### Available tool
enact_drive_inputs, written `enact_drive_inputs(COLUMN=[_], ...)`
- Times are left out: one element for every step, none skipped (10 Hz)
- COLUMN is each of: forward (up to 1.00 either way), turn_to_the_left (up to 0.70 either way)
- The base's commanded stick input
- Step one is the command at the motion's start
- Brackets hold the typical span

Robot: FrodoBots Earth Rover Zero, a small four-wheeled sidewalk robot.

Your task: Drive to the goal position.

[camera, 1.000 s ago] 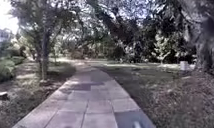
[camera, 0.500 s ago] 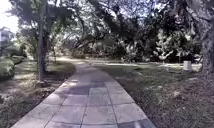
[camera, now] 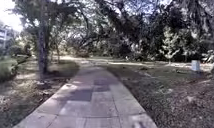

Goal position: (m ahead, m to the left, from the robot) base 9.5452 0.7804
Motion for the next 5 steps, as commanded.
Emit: enact_drive_inputs(forward=[0.50, 0.50, 0.50, 0.50, 0.50], turn_to_the_left=[0.00, 0.00, 0.00, 0.00, 0.00])
